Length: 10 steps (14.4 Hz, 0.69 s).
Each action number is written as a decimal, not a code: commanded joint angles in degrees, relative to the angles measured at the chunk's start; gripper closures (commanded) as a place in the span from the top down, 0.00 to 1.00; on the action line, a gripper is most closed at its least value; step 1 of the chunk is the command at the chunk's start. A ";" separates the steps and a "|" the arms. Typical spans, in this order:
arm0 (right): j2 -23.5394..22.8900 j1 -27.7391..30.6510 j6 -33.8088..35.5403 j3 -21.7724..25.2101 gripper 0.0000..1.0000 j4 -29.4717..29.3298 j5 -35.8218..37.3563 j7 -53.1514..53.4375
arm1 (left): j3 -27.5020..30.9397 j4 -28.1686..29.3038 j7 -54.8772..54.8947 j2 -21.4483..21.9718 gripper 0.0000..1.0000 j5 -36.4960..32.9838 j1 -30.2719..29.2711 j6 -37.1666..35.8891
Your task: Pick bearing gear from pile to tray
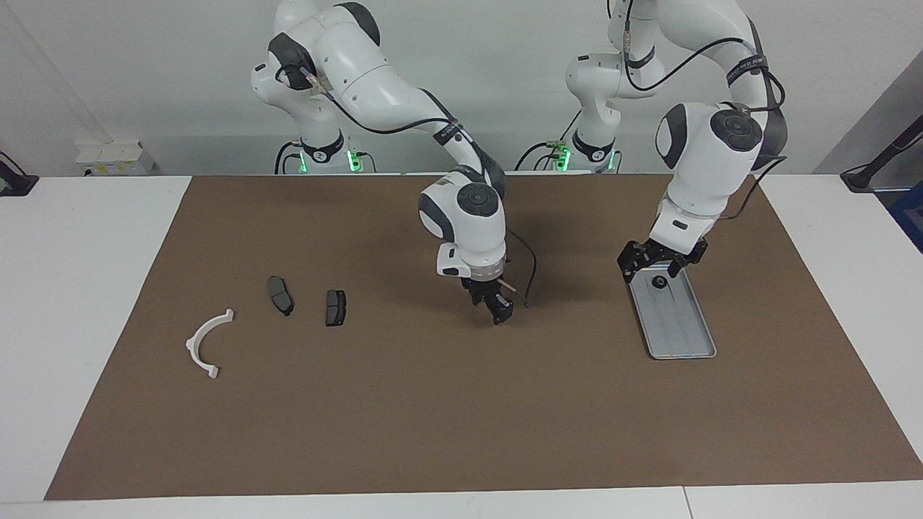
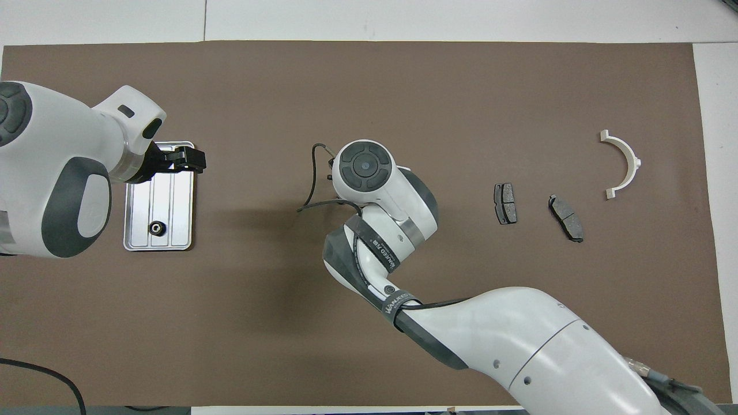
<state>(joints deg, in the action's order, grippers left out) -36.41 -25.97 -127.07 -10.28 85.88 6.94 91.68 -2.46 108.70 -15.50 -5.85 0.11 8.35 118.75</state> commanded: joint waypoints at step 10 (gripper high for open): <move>9.95 22.26 16.76 -1.14 1.00 -4.40 -4.74 -52.78 | 0.79 -9.30 -31.06 -17.34 1.00 -3.54 22.75 7.79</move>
<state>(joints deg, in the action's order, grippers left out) -27.03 -6.64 -111.26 -10.53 80.21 3.26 47.84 -2.66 103.65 -42.59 -18.00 -2.14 28.40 124.27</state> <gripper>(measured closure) 0.000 0.000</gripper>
